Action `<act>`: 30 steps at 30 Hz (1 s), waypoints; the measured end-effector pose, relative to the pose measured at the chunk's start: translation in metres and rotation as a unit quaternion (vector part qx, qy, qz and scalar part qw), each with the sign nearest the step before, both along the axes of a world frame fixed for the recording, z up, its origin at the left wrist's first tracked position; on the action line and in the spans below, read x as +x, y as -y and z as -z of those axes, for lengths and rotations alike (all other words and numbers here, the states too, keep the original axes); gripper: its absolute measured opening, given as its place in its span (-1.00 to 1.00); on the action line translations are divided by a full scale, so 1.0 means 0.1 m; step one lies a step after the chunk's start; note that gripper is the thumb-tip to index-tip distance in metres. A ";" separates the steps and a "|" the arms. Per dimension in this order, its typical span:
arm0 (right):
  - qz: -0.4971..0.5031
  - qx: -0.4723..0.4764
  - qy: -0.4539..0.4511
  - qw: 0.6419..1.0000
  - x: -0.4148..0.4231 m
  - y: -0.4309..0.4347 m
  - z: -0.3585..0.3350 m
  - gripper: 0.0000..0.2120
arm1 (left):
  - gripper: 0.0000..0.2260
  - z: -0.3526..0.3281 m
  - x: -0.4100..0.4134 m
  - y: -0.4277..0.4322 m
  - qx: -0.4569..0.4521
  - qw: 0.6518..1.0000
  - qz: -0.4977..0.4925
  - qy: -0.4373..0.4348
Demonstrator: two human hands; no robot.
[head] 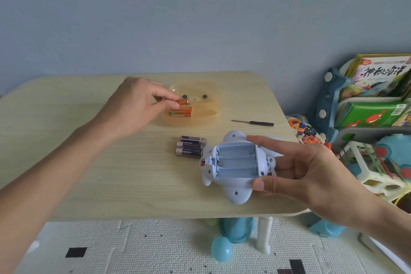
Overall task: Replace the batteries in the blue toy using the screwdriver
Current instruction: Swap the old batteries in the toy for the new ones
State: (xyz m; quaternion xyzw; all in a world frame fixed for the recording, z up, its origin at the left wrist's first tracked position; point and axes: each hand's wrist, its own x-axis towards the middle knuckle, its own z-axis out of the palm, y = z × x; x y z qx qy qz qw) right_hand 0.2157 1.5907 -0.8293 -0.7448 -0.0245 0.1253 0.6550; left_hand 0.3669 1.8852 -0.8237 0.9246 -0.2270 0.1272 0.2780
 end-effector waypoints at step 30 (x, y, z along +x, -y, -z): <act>0.007 0.003 -0.022 1.000 -0.04 0.06 0.05 -0.31 | -0.91 -0.04 -0.22 0.52 0.201 0.973 0.110 -0.003</act>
